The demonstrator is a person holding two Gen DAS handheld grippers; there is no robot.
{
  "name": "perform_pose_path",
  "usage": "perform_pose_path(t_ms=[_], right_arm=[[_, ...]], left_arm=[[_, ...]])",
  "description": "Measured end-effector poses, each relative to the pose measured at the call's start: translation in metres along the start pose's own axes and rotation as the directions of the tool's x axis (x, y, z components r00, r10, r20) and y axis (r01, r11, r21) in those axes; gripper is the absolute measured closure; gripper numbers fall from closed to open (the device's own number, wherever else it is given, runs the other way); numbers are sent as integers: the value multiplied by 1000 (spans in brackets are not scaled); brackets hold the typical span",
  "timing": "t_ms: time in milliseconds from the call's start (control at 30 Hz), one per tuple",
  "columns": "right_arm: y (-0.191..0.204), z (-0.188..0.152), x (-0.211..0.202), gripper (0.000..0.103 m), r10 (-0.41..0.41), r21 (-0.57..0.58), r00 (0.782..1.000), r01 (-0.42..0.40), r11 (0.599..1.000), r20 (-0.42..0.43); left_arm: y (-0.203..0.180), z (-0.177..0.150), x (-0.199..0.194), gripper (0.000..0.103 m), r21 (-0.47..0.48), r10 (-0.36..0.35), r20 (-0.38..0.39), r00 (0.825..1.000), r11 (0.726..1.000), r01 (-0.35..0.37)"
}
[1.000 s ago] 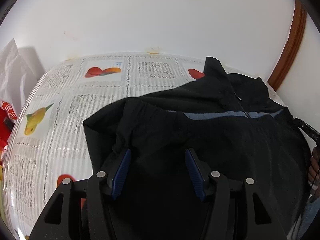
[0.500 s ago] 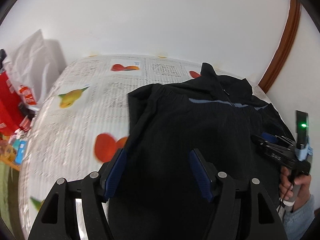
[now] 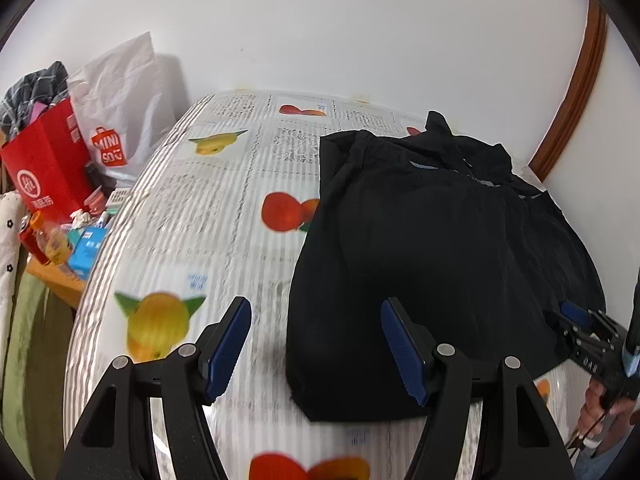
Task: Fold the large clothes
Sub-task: 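Open both grippers and withdraw them from the folded jacket, then grasp the folded black bundle with the right gripper and lift it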
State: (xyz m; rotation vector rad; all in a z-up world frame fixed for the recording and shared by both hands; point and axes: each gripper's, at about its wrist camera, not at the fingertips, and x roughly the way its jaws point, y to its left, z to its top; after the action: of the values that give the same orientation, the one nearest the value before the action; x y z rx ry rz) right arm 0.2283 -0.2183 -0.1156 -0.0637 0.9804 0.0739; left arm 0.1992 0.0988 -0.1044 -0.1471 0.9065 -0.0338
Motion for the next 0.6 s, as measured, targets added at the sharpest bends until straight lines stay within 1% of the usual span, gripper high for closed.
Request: perform_pose_path(t_ms=[133,200,267,300,367,467,533,600], right_arm=[[5,-22,-19,53,11,-1,1000,-11,1000,9],[8,-35,-28,53,26,-10,999,-26,1000,-20],[14,-44,-33,53,8,-40,999,-10,999,-43],[20,-49,-36,53,-4,-61,999,1,998,-46],[34,-53,-40,53,4,-95,999,-8,995,-38],[72,-48,-44,53,32,-185,999,-28,982,14],[99,-42,-40,53,41,-252,999,-32,967,30],[125,-35,-31,52,69,-303,997,-56,951,31]], left_arm=[[8,-19,-14,38,-24,13,-2,1000,1000,-13],[14,-30,-20,38,-37,21,-6,1000,999,-22],[21,-39,-24,38,-49,32,-11,999,998,-32],[26,-45,-27,38,-59,24,-12,1000,998,-24],[33,-53,-30,38,-71,6,-20,1000,997,-8],[43,-64,-34,38,-76,34,-34,999,996,-37],[51,-70,-36,38,-81,40,-41,998,996,-44],[60,-75,-39,38,-91,50,-51,997,994,-54]])
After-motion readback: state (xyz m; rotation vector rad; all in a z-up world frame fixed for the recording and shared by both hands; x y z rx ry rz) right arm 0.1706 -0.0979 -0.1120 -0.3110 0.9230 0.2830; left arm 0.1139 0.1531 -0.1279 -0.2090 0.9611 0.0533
